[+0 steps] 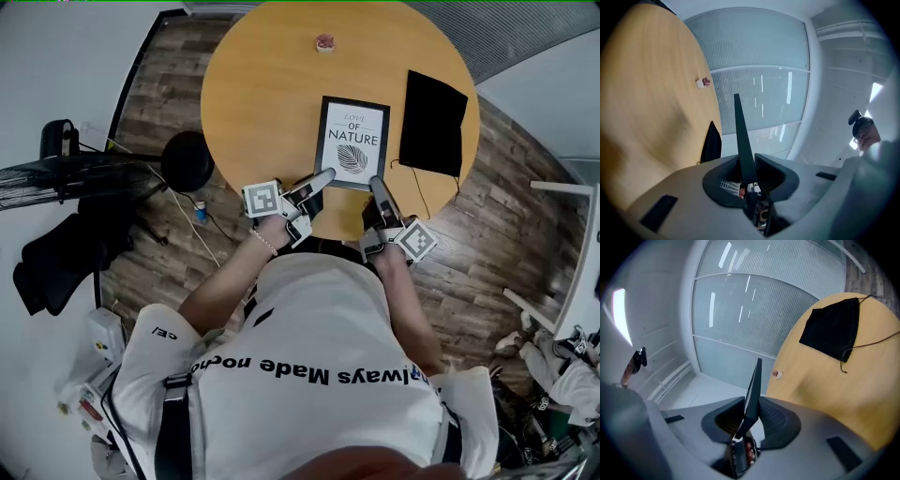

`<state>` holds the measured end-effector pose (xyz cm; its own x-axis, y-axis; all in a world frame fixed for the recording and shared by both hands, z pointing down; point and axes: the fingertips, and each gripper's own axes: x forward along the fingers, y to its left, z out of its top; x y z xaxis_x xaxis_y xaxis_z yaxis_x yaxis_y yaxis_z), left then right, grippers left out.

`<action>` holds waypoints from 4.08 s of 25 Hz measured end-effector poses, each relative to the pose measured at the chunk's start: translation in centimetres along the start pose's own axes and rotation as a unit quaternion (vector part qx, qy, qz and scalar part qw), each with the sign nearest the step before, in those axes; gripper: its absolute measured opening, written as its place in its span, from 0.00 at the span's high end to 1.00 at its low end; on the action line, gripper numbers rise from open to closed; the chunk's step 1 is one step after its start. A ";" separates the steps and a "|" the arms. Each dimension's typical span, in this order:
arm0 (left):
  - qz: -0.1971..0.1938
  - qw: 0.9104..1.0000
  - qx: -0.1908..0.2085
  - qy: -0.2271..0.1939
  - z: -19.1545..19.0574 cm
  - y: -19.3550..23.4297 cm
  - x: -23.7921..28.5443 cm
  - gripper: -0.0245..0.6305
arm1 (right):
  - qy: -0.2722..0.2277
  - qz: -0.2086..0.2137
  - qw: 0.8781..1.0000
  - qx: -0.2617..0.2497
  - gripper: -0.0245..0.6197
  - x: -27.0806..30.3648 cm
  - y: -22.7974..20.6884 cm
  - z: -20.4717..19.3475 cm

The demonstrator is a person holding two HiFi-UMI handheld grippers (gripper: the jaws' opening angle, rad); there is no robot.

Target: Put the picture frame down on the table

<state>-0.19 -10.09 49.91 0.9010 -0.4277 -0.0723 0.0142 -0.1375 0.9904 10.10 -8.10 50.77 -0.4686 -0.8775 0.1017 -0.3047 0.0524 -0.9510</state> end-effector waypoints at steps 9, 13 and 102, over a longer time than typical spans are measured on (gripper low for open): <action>0.020 1.000 -0.006 0.006 -1.0 1.9 -0.2 0.86 | 0.008 -0.010 1.000 -0.001 0.80 -0.3 -1.6 -0.6; 0.043 0.999 0.019 0.012 -1.3 3.5 -0.6 0.86 | 0.013 -0.022 1.000 0.004 0.80 -0.7 -2.8 -1.1; 0.206 0.977 -0.021 0.058 -4.6 21.0 -2.7 0.83 | 0.056 -0.177 0.980 0.068 0.79 -0.5 -19.6 -7.4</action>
<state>-0.33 -7.70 71.44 0.8771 -0.3346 0.3447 -0.3445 0.0618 0.9367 10.20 -5.21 71.54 -0.4441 -0.7705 0.4573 -0.3556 -0.3169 -0.8793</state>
